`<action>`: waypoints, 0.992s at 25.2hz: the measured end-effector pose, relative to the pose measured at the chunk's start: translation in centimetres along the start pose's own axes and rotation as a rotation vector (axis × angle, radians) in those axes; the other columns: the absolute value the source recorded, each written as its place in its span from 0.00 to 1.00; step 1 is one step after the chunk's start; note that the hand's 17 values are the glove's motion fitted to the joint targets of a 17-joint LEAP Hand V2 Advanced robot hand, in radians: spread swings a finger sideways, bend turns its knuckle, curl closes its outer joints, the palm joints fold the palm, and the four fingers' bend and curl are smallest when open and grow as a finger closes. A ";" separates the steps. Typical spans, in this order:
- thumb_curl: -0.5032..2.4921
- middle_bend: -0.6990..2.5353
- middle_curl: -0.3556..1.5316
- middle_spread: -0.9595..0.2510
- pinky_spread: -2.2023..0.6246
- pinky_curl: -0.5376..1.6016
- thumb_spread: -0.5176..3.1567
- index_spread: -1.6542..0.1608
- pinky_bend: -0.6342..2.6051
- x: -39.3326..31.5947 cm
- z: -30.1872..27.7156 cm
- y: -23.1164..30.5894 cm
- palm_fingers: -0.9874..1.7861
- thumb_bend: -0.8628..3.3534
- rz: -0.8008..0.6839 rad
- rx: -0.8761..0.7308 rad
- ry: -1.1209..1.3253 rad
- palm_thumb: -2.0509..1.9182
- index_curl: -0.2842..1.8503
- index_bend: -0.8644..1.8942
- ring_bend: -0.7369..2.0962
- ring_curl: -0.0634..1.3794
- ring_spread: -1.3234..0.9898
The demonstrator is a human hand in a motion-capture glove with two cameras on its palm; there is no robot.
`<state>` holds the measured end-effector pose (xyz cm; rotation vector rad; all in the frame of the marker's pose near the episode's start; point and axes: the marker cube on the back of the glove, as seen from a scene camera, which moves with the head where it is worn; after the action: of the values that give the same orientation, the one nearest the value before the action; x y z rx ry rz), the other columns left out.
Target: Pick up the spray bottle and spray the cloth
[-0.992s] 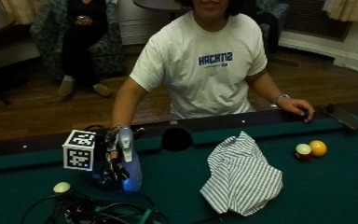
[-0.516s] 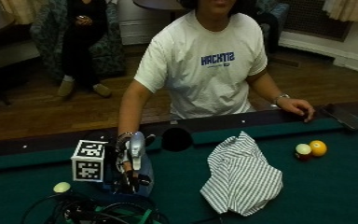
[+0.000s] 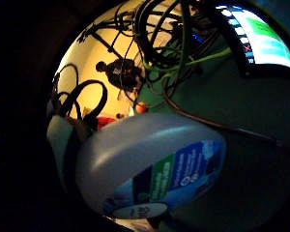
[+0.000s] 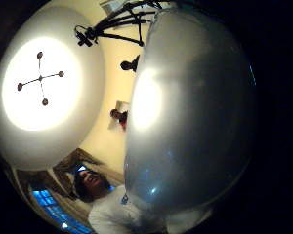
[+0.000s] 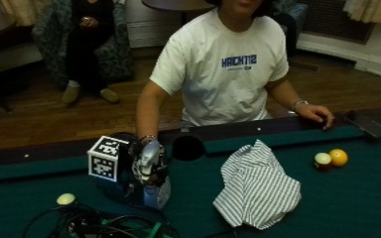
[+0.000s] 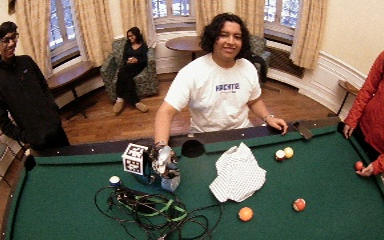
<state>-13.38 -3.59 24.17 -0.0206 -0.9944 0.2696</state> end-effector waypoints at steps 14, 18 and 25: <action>0.38 0.42 0.47 0.63 0.68 0.43 0.29 0.77 0.36 -20.6 0.4 1.0 0.87 0.21 -0.254 -0.221 -0.069 0.75 0.33 0.47 0.55 0.36 0.48; 0.38 0.43 0.48 0.63 0.68 0.43 0.28 0.77 0.36 -26.6 1.6 0.9 0.86 0.20 -0.270 -0.257 -0.076 0.75 0.34 0.47 0.55 0.36 0.48; 0.40 0.43 0.48 0.62 0.67 0.44 0.26 0.77 0.36 -33.2 5.6 0.4 0.86 0.20 -0.268 -0.377 -0.055 0.75 0.36 0.47 0.55 0.37 0.48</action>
<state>-35.23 -11.57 -0.21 -0.2229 -1.0781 -0.1656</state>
